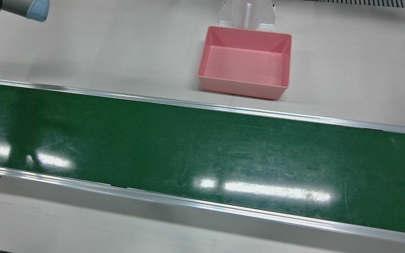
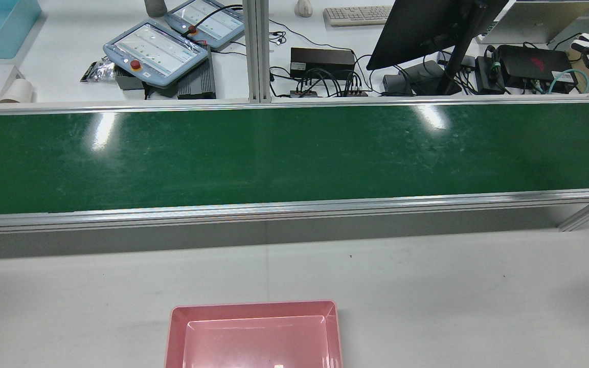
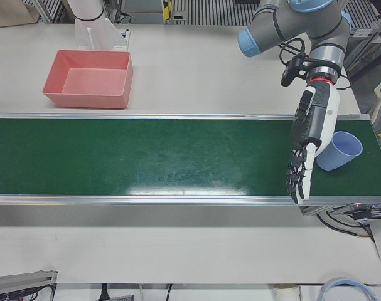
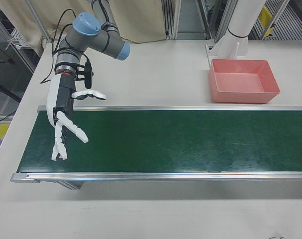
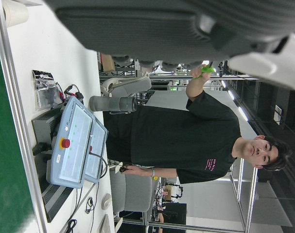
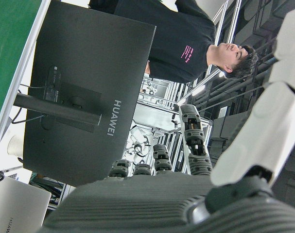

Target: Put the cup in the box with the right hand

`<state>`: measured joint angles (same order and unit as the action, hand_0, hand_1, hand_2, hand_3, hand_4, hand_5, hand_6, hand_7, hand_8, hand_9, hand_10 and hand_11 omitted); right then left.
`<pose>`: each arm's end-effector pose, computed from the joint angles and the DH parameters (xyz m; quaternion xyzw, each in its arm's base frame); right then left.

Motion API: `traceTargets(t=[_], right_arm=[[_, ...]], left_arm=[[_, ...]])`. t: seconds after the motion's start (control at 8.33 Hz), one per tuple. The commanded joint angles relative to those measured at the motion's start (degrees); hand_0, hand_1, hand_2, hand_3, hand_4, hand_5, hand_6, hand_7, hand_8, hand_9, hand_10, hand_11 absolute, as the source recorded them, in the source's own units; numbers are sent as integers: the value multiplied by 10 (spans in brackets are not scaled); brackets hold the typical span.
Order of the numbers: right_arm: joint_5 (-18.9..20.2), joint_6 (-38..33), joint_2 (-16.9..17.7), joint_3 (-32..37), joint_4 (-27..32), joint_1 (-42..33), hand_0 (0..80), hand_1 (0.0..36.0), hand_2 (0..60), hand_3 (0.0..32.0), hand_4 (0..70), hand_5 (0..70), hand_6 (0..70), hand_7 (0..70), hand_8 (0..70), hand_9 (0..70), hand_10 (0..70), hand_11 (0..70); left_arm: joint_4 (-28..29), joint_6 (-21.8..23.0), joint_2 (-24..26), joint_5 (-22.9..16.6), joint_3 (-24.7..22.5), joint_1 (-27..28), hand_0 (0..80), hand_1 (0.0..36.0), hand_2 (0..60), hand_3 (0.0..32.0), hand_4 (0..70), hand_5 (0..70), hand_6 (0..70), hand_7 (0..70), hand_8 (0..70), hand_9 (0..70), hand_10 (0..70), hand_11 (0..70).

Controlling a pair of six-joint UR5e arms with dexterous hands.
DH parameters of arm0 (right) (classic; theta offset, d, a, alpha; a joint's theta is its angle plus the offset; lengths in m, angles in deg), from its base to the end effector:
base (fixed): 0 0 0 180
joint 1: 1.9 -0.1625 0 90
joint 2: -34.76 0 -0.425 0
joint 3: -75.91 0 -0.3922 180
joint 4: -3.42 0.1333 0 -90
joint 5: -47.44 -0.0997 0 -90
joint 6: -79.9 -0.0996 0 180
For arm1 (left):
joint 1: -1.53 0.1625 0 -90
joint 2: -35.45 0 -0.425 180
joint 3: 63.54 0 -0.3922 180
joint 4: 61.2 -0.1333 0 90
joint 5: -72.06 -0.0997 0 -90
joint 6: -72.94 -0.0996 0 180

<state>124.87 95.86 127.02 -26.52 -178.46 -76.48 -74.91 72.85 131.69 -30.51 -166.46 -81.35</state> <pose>0.0218 -0.5038 0.6026 0.0752 -0.7515 0.6484 0.0961 -0.0459 -0.5327 0.5463 -0.1186 0.7296 -0.6622 0.1229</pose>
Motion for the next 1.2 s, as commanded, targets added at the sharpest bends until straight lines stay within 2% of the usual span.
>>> traceTargets(t=[0.0, 0.12, 0.24, 0.36, 0.48, 0.6, 0.72, 0.84, 0.96, 1.08], right_arm=[[0, -1, 1, -1, 0, 1, 412, 110, 250, 0, 115, 31, 42, 151, 0, 27, 39, 69], [0, -1, 5, 0, 2, 1, 432, 91, 174, 0, 135, 31, 42, 147, 0, 27, 40, 70], [0, -1, 4, 1, 2, 1, 412, 109, 244, 0, 112, 31, 42, 149, 0, 27, 40, 70], [0, -1, 4, 2, 3, 2, 445, 82, 137, 0, 150, 31, 43, 148, 0, 27, 41, 71], [0, -1, 4, 2, 5, 2, 415, 110, 244, 0, 117, 31, 44, 153, 0, 30, 41, 72], [0, -1, 4, 2, 5, 3, 434, 92, 173, 0, 144, 31, 45, 158, 0, 31, 42, 72], [0, -1, 5, 2, 5, 3, 413, 110, 245, 0, 120, 31, 46, 157, 0, 31, 42, 72], [0, -1, 5, 3, 5, 4, 447, 83, 134, 0, 154, 32, 46, 156, 0, 31, 42, 73], [-1, -1, 5, 3, 5, 6, 395, 128, 313, 0, 92, 31, 45, 152, 0, 30, 43, 74], [-1, -1, 5, 3, 5, 5, 434, 91, 169, 0, 141, 32, 45, 151, 0, 31, 43, 75]], left_arm=[[-1, 0, 0, 0, 0, 0, 0, 0, 0, 0, 0, 0, 0, 0, 0, 0, 0, 0], [0, 0, 0, 0, 0, 0, 0, 0, 0, 0, 0, 0, 0, 0, 0, 0, 0, 0], [0, 0, 0, 0, 0, 0, 0, 0, 0, 0, 0, 0, 0, 0, 0, 0, 0, 0], [-1, 0, 0, 0, 0, 0, 0, 0, 0, 0, 0, 0, 0, 0, 0, 0, 0, 0], [-1, 0, 0, 0, 0, 0, 0, 0, 0, 0, 0, 0, 0, 0, 0, 0, 0, 0], [-1, 0, 0, 0, 0, 0, 0, 0, 0, 0, 0, 0, 0, 0, 0, 0, 0, 0], [0, 0, 0, 0, 0, 0, 0, 0, 0, 0, 0, 0, 0, 0, 0, 0, 0, 0], [-1, 0, 0, 0, 0, 0, 0, 0, 0, 0, 0, 0, 0, 0, 0, 0, 0, 0], [0, 0, 0, 0, 0, 0, 0, 0, 0, 0, 0, 0, 0, 0, 0, 0, 0, 0], [0, 0, 0, 0, 0, 0, 0, 0, 0, 0, 0, 0, 0, 0, 0, 0, 0, 0]])
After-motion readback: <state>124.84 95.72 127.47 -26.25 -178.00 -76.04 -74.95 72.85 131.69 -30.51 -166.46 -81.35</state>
